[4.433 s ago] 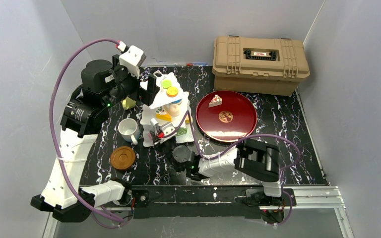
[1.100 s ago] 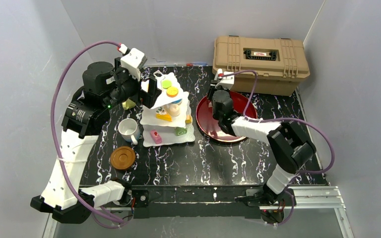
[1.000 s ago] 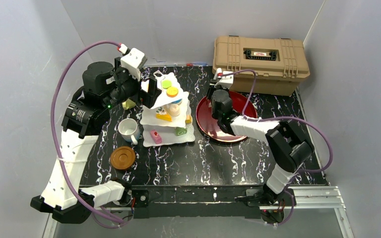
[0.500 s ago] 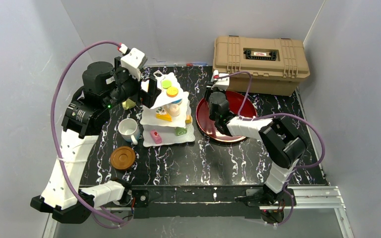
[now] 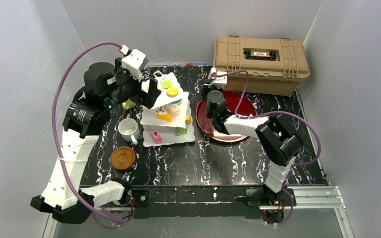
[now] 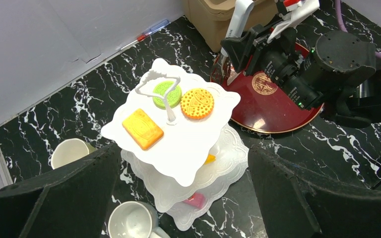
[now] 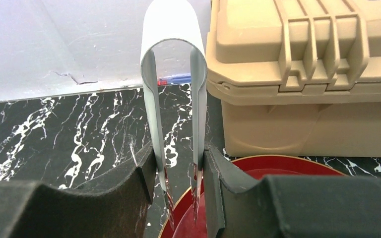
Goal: Serve the afternoon tea
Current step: Pick up the desert from the tray.
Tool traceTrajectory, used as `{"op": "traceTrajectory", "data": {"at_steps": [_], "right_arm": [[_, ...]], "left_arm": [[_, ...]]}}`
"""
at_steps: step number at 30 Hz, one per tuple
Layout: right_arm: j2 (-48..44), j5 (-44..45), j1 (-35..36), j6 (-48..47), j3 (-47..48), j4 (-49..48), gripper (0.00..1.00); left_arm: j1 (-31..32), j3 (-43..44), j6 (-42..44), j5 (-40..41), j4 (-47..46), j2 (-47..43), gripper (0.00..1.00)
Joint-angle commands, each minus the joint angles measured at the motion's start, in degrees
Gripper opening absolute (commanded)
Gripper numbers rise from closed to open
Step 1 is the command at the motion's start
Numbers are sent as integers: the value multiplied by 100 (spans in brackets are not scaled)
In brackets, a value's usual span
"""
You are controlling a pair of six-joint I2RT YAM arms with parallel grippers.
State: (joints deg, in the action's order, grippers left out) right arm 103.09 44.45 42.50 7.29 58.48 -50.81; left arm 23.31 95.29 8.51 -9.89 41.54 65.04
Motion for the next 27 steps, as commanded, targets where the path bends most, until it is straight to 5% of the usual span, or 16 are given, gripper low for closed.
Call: {"op": "traceTrajectory", "data": {"at_steps": [1,27], "right_arm": [[151,150,4,-93,281,-524,14],[-655,451,-225,77,-846,-626,12]], "left_arm": [[-37,-74,97,55,-58,-135,99],[-33,26,54,-6,-57,-23,99]]}}
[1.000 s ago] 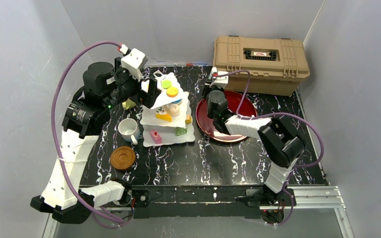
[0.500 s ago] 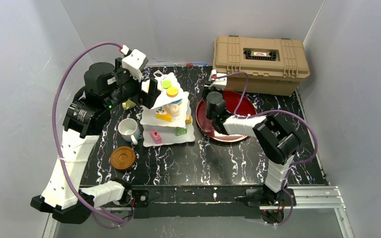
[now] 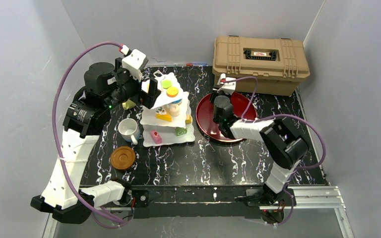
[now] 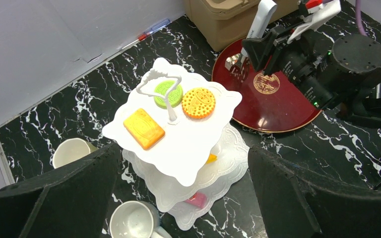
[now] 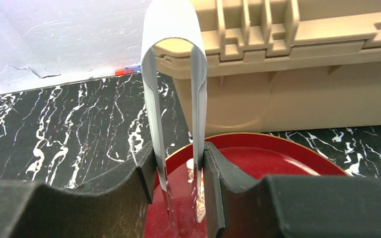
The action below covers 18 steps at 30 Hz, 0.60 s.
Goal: Serve the afternoon tea
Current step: Pick up the desert from the tray.
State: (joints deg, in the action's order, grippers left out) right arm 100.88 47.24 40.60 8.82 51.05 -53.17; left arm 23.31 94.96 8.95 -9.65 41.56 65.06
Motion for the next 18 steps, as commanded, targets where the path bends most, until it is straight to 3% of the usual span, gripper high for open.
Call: {"op": "traceTrajectory", "data": {"at_steps": [1,12,18], "right_arm": [[-499,162,-35,-108,-126,-362,12],[-933,-322,-27,-186,-156,217,15],[-1345,19,-17,-140,-278,724,16]], "left_arm": [[-32,71,4,-33,-60,-20,99],[-35,112,-29,-61,-52,-9,99],[-35,70,-72,-79,-68,2,99]]}}
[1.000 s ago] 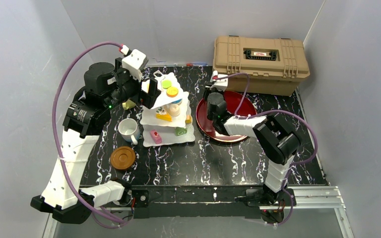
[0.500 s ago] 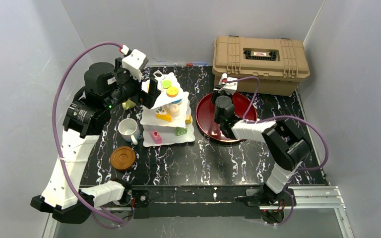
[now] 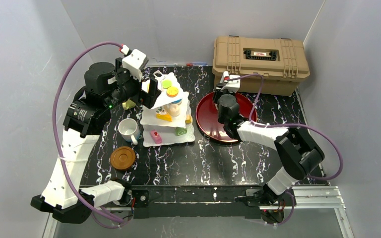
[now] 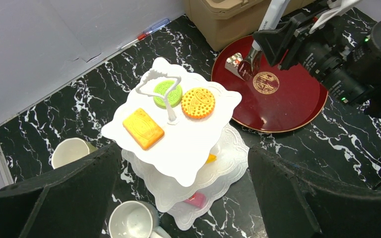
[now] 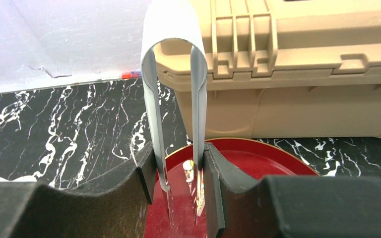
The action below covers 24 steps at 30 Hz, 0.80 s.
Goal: Serve the afternoon tea
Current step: Pick up the desert from the tray.
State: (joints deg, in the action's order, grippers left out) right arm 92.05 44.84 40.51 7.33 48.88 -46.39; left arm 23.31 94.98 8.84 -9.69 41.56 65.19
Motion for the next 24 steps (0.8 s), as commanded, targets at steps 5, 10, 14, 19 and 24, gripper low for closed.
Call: {"op": "traceTrajectory", "data": {"at_steps": [5,10,14,19,24], "right_arm": [[-415,551,-17,7,-74,55,28],[-118,529,-30,-9,95,-24,42],[96,480,-97,16,171,-151,43],[288,401,-204,20,198,-383,46],[449,241,-284,20,218,-602,48]], "left_arm": [[-32,87,-106,-142,-95,-2,99],[-36,126,-83,-99,-63,-11,99],[-36,131,-81,-84,-56,-10,99],[-36,117,-76,-77,-67,-4,99],[-37,109,-63,-68,-69,-6,99]]}}
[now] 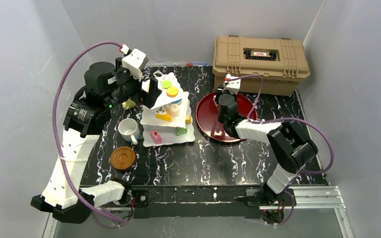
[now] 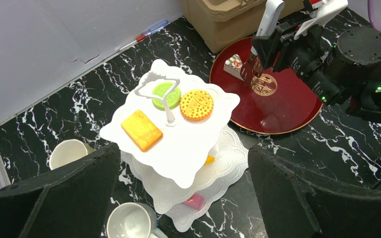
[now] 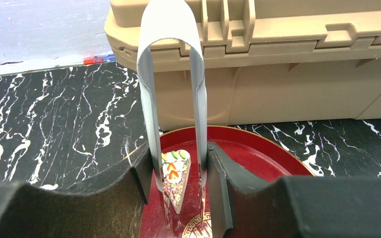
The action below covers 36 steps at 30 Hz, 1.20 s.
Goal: Serve the afternoon tea
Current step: Pick up the desert from the tray.
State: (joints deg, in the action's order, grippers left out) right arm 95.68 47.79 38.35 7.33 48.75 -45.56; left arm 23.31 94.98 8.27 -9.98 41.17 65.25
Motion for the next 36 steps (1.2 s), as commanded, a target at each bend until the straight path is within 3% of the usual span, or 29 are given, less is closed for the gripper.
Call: {"op": "traceTrajectory", "data": {"at_steps": [1,8,14,18,29,36], "right_arm": [[116,-85,-77,22,238,-731,49],[323,-263,-117,83,266,-890,58],[513,-446,-201,85,371,-963,58],[628,-559,-286,52,447,-972,52],[549,-929,-354,-241,442,-1092,20],[-175,-1075,-259,-337,126,-752,16]], "left_arm": [[-37,101,-3,-32,-25,-13,99],[-37,105,-1,-35,-25,0,99],[-37,93,-4,-35,-28,-1,99],[-37,67,-1,-6,-29,-12,99],[-37,83,13,-4,-12,1,99],[-37,128,20,-34,5,6,99]]}}
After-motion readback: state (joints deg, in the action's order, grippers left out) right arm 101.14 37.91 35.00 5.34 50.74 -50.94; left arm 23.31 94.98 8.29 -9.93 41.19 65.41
